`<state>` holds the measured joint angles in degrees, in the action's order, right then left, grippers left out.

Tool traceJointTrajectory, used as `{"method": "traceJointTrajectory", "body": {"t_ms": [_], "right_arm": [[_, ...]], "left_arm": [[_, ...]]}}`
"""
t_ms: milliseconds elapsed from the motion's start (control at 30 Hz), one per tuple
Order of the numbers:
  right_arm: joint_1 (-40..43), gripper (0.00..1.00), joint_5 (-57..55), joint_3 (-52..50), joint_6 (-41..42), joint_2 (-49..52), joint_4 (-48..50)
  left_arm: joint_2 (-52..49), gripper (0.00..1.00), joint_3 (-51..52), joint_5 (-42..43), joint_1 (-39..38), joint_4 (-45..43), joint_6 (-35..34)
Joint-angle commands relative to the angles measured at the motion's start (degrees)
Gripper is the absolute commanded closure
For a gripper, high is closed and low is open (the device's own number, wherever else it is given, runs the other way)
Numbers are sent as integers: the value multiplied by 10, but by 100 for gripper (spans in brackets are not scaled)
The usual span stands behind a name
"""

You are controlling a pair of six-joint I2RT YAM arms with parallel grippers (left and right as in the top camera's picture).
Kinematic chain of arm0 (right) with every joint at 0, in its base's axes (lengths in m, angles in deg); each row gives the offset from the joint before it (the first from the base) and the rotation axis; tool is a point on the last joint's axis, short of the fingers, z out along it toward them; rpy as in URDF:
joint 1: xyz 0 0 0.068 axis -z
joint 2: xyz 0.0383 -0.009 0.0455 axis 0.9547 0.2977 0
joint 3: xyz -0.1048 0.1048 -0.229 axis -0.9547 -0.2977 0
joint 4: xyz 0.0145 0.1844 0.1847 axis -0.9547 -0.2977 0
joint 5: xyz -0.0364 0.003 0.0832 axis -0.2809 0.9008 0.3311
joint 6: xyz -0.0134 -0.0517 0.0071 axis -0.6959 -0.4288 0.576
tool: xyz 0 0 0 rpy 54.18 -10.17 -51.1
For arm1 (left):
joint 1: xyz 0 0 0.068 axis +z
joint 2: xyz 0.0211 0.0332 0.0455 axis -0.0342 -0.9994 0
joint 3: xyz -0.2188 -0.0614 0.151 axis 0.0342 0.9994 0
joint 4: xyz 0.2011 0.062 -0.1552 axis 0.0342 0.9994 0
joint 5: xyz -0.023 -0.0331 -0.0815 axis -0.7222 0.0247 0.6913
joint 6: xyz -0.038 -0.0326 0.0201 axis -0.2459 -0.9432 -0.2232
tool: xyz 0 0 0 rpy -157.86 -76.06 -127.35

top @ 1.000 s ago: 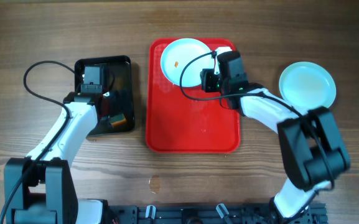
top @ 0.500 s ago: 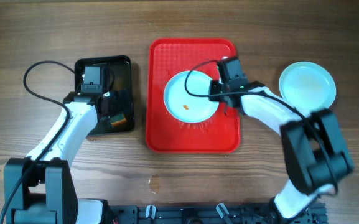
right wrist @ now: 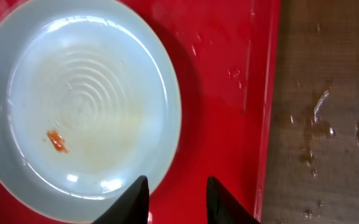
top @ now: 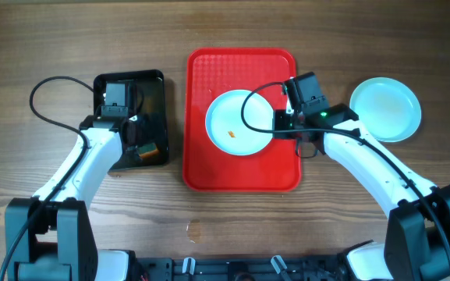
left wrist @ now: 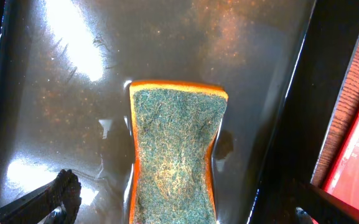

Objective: Clean dirty plates on tray and stack at the side
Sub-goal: 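Move right gripper to the remaining plate on the red tray, then grip the remaining plate's rim with the right gripper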

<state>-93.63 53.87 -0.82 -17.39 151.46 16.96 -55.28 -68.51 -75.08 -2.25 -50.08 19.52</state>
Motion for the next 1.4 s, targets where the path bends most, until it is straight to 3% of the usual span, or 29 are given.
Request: {"method": "traceJointTrajectory", "body": {"t_ms": [0, 233, 400, 567, 600, 733, 933, 1033, 1067, 1133, 1167, 1367], "right_arm": [[0, 67, 15, -8, -153, 13, 73], [0, 62, 14, -12, -254, 103, 175], [0, 57, -36, -12, -255, 169, 201], [0, 91, -15, -12, -239, 183, 167], [0, 96, -1, -12, -225, 181, 155], [0, 96, 27, -12, -100, 156, 83], [0, 96, 139, -12, 180, 127, -40], [-1, 96, 156, -12, 221, 127, -52], [-1, 94, 148, -12, 221, 127, -52], [0, 77, 130, -12, 214, 127, -44], [2, 74, 118, -12, 194, 127, -33], [4, 73, 94, -12, -35, 127, 48]], "left_arm": [[0, 0, 1, 2, 2, 0, 7], [0, 0, 1, 2, 2, 0, 7], [0, 0, 1, 2, 2, 0, 7], [0, 0, 1, 3, 2, 0, 7], [0, 0, 1, 3, 2, 0, 7], [0, 0, 1, 3, 2, 0, 7], [0, 0, 1, 3, 2, 0, 7], [0, 0, 1, 3, 2, 0, 7], [0, 0, 1, 3, 2, 0, 6], [0, 0, 1, 11, 2, 6, -2], [0, 0, 1, 28, 2, 20, -2], [0, 0, 1, 82, 2, 49, -2]]}}
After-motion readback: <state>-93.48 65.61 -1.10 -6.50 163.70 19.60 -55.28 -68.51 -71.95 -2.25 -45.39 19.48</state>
